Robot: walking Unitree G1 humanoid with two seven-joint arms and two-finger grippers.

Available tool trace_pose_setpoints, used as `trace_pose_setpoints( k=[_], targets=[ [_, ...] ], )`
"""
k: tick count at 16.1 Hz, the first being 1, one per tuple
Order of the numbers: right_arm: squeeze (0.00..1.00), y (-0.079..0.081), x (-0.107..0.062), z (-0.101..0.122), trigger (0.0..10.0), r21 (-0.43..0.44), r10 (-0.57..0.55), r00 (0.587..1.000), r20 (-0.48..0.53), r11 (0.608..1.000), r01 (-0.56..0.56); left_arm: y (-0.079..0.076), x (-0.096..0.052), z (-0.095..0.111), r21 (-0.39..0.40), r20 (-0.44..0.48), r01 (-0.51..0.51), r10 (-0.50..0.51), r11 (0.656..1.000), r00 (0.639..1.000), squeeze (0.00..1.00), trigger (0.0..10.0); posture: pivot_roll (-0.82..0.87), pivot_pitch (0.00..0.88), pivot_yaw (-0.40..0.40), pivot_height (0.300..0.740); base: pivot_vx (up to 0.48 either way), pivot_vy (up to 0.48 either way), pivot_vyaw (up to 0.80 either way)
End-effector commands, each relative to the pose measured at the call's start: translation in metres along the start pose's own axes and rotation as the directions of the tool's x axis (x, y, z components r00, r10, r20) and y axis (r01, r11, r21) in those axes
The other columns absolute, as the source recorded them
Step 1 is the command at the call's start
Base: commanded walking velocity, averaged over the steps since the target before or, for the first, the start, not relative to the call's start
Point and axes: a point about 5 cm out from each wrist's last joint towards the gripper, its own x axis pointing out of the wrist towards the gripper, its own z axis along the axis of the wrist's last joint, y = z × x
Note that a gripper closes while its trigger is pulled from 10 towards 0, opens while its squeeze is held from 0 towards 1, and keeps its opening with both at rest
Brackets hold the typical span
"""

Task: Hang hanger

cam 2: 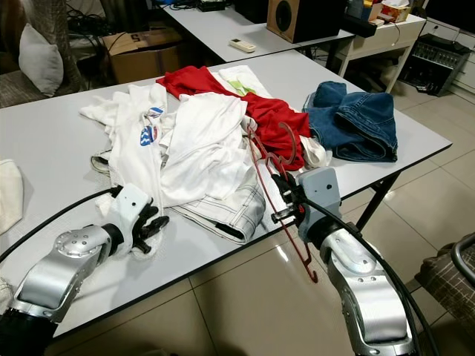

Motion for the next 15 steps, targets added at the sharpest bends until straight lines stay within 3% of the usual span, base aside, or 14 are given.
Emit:
trace_pose_setpoints(
  k=[1, 10, 12, 15],
  targets=[
    [0.0, 0.001, 0.002, 0.004, 10.0, -0.032, 0.017, 1.0, 0.002, 0.999, -0.017, 0.001, 0.0, -0.006, 0.018, -0.032, -0.005, 0.006, 1.0, 0.999, 0.0, 0.0, -0.11, 0.0, 0.021, 0.74, 0.0, 0.0, 0.0],
    [0.0, -0.001, 0.002, 0.006, 10.0, -0.024, -0.008, 0.999, 0.037, 1.0, 0.009, 0.008, -0.001, -0.011, 0.074, -0.037, -0.053, 0.056, 0.996, 0.998, 0.0, 0.0, -0.11, 0.0, 0.015, 0.74, 0.0, 0.0, 0.0],
    [0.0, -0.002, 0.002, 0.006, 10.0, -0.018, -0.011, 0.999, 0.039, 1.0, 0.012, 0.014, -0.003, -0.006, 0.06, -0.006, -0.082, 0.083, 0.995, 0.997, 0.0, 0.0, -0.1, 0.0, 0.012, 0.74, 0.0, 0.0, 0.0],
    [0.0, -0.003, 0.002, 0.006, 10.0, 0.003, -0.02, 0.999, 0.047, 1.0, 0.02, 0.027, -0.012, 0.01, -0.053, 0.102, -0.09, 0.095, 0.995, 0.99, 0.0, 0.0, -0.1, 0.001, 0.011, 0.74, 0.0, 0.0, 0.0]
  ],
)
